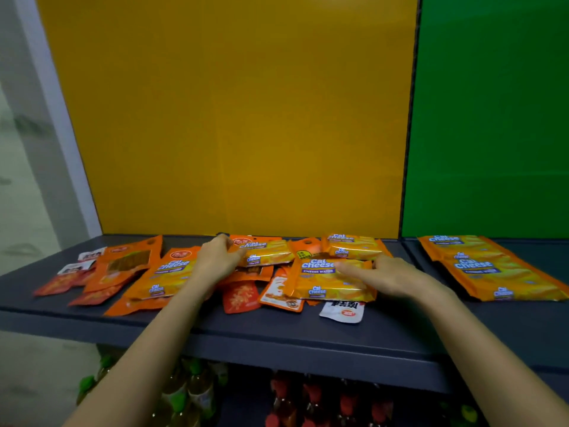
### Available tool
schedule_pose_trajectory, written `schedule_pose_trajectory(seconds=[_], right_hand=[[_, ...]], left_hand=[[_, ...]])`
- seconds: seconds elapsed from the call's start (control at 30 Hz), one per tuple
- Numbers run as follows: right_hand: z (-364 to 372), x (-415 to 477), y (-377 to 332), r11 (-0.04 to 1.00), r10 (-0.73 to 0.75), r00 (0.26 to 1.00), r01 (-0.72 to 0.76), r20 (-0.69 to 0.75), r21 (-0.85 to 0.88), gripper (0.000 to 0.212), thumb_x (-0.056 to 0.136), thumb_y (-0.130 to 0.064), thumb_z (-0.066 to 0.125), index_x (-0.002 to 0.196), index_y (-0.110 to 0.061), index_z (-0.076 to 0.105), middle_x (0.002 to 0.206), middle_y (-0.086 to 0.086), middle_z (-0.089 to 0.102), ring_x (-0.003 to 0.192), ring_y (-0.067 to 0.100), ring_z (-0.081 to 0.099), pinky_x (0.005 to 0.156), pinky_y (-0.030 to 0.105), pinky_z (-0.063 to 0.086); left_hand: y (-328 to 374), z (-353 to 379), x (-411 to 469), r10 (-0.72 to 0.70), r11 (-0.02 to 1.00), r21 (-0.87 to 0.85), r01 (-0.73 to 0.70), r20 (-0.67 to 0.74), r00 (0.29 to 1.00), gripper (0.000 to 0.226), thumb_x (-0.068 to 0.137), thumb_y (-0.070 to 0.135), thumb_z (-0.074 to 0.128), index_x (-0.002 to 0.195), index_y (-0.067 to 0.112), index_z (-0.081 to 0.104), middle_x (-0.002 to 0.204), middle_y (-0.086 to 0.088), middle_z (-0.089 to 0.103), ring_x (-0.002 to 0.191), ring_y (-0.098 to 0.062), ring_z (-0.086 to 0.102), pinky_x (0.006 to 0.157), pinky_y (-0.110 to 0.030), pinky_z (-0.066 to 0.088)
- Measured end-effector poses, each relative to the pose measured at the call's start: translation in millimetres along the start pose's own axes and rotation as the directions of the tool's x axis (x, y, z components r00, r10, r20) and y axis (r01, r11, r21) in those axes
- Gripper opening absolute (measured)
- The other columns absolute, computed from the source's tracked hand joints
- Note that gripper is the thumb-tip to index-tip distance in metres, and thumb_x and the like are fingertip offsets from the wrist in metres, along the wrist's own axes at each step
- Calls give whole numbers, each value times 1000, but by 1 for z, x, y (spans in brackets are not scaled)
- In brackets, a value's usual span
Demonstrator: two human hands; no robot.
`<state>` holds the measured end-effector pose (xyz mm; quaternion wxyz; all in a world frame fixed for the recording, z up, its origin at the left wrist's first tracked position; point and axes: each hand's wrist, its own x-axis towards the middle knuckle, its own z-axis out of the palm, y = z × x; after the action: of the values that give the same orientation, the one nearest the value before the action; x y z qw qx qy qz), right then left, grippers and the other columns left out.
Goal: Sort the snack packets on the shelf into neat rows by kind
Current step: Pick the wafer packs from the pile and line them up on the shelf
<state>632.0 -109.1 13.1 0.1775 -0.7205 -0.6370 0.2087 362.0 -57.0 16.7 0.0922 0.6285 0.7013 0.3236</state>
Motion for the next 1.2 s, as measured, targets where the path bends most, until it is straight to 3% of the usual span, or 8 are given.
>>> schedule_pose_trajectory(seconds=[0.27,0.4,0.6,0.8,0.93,1.0,1.07,1.2], right_hand=[[9,2,-13,995,98,995,-99,-23,-33,89,69,-73,55,137,-18,41,144,7,43,127,26,46,101,34,40],[11,8,-9,991,115,993,-113,-33,68,90,63,-72,63,134,-20,45,140,5,47,123,24,50,100,35,46],[12,10,-6,984,140,988,-131,-67,121,83,63,-68,67,126,-17,51,132,4,54,116,22,54,96,35,48],[11,10,-2,962,141,987,-119,-75,246,76,61,-59,75,123,-19,54,126,2,59,113,21,58,98,35,47],[12,9,3,926,126,986,-77,-111,369,67,59,-52,80,114,-19,61,114,2,66,99,19,65,87,34,54],[14,7,2,908,111,986,-50,-122,416,52,66,-45,79,107,-20,60,109,2,67,90,18,66,73,28,54],[14,7,4,882,93,986,-17,-139,471,43,71,-37,77,106,-21,58,107,2,64,86,16,64,66,22,50],[12,8,12,825,107,964,51,-244,563,43,75,-34,75,107,-16,54,108,2,62,95,18,62,77,28,52]], left_hand=[[3,11,44,-107,966,257,41,251,962,82,79,69,47,123,-1,52,132,-19,52,120,-34,51,96,-38,42],[2,13,55,-134,982,170,82,320,938,94,63,75,60,121,2,53,129,-15,56,115,-31,54,93,-38,45],[9,14,60,-126,985,-64,158,352,927,104,66,47,78,142,-1,25,144,-18,39,129,-34,42,94,-39,41],[9,19,62,-62,938,-306,163,316,947,94,57,31,87,131,-1,41,133,-15,50,120,-33,48,90,-37,43],[7,20,63,-24,850,-495,178,300,954,36,63,14,84,81,9,53,101,-12,61,87,-26,57,72,-32,48],[7,20,60,-16,810,-550,203,326,945,25,71,9,78,72,10,53,92,-15,63,68,-22,57,59,-27,45],[5,20,60,9,774,-600,203,331,944,20,72,8,76,83,3,60,98,-21,67,64,-21,60,57,-27,47],[7,16,55,-10,679,-711,181,238,971,63,70,9,78,123,2,45,110,-17,62,84,-29,63,71,-39,53]])
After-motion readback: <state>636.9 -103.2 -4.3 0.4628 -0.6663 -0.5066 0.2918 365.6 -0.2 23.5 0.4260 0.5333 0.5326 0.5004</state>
